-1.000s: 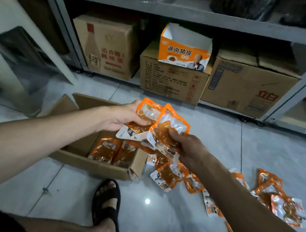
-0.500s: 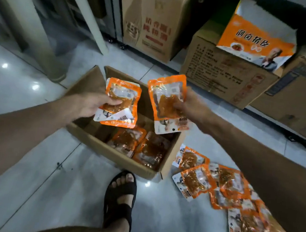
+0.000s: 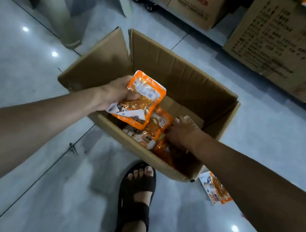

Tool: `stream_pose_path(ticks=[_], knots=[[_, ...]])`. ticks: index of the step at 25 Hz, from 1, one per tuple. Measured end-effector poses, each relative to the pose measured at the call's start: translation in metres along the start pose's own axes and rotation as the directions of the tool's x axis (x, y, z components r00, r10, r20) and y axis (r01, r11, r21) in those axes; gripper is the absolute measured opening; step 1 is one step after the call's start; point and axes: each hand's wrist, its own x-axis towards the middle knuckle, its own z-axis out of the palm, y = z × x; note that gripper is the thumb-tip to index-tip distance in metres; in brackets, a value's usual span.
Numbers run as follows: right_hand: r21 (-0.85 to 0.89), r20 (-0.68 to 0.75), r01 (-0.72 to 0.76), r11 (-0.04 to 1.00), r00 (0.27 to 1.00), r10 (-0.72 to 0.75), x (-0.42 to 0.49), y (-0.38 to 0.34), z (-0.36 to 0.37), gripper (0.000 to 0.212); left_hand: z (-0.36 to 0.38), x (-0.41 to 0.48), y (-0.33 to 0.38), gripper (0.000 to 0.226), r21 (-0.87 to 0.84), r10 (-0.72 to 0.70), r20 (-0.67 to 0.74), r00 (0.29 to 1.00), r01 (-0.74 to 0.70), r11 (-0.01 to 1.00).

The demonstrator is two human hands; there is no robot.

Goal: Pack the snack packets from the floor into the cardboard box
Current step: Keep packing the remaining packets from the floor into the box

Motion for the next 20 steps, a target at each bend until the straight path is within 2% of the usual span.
stream_pose_path(ticks=[1,3,6,9,13,17,20], knots=[[-0.104,-0.001,-0.008,0.995,1.000,0.008,0.002,-0.004,0.006,0.052,0.005,-0.006,0.007,0.024,-0.020,-0.017,0.036,0.999,0.018,1.000],[-0.036,-0.038,-0.030,0.999,0.999,0.029,0.001,-0.006,0.012,0.059,0.013,-0.013,0.018,0.021,-0.009,-0.057,0.081,0.995,0.058,0.998],[0.165,-0.094,-0.065,0.984,0.992,0.082,-0.006,0.004,0.004,0.063,0.017,-0.018,0.028,0.017,0.068,-0.119,0.079,0.990,0.113,0.991],[0.426,-0.236,-0.071,0.902,0.954,0.187,-0.022,0.021,-0.004,0.039,0.018,-0.013,0.028,0.021,0.081,-0.143,0.119,0.983,0.134,0.988],[0.675,-0.247,-0.117,0.728,0.894,0.373,-0.060,0.052,-0.015,0.024,0.036,0.002,0.013,0.039,0.169,-0.184,0.116,0.976,0.163,0.972],[0.760,-0.347,-0.058,0.647,0.805,0.480,-0.088,0.044,-0.005,0.025,0.066,0.015,-0.015,0.031,0.422,-0.270,0.142,0.952,0.188,0.887],[0.758,-0.409,0.006,0.652,0.783,0.469,-0.100,0.029,0.000,0.025,0.074,0.019,-0.019,0.040,0.583,-0.295,0.055,0.954,0.209,0.785]])
